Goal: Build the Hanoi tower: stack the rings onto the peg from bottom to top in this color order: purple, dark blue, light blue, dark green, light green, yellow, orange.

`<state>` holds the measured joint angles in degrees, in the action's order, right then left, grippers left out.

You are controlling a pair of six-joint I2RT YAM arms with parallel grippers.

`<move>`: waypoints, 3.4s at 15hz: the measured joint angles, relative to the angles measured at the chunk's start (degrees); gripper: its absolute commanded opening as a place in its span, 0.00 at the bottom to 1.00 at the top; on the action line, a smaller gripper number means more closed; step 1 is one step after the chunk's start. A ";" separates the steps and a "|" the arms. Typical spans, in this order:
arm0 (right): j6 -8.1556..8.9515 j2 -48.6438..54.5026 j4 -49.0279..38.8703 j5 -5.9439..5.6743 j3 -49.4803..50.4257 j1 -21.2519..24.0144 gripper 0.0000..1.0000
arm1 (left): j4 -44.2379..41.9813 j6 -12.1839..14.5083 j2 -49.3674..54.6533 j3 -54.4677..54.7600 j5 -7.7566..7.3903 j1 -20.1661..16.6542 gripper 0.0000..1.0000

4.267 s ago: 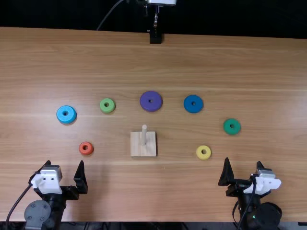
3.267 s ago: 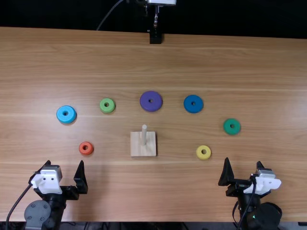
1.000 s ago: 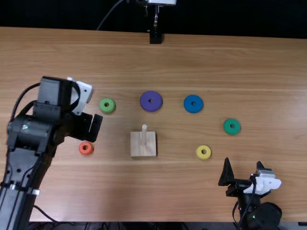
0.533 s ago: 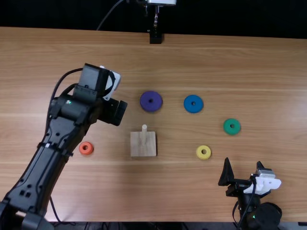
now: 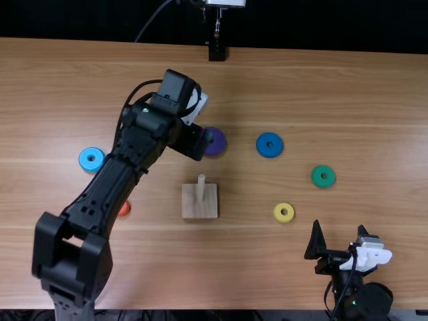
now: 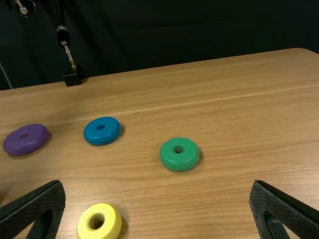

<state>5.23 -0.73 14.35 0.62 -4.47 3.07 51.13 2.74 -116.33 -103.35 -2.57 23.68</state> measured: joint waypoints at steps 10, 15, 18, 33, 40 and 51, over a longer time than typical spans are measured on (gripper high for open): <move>-0.02 0.00 0.00 0.02 0.00 -0.02 1.00 | 10.36 -1.18 -18.71 -17.81 3.91 4.63 1.00; 0.00 0.00 0.00 0.00 0.00 0.00 1.00 | 10.36 -1.29 -22.03 -21.94 4.07 5.16 1.00; -0.02 0.00 0.00 0.00 0.00 -0.02 1.00 | 9.97 -1.29 -23.19 -22.73 3.89 5.73 1.00; -0.02 0.00 -0.02 0.02 0.00 -0.02 1.00 | 6.62 -1.27 -28.83 -25.33 3.61 5.95 1.00; 0.00 0.00 -0.02 -0.02 -0.02 -0.02 1.00 | 7.21 -1.31 -29.22 -25.99 3.52 5.95 0.00; -0.02 0.00 0.00 0.02 0.00 -0.02 1.00 | 29.86 -1.31 -20.63 -36.04 3.80 3.21 0.00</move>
<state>5.21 -0.73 14.35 0.64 -4.47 3.05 80.99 1.43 -136.97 -139.39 1.23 26.89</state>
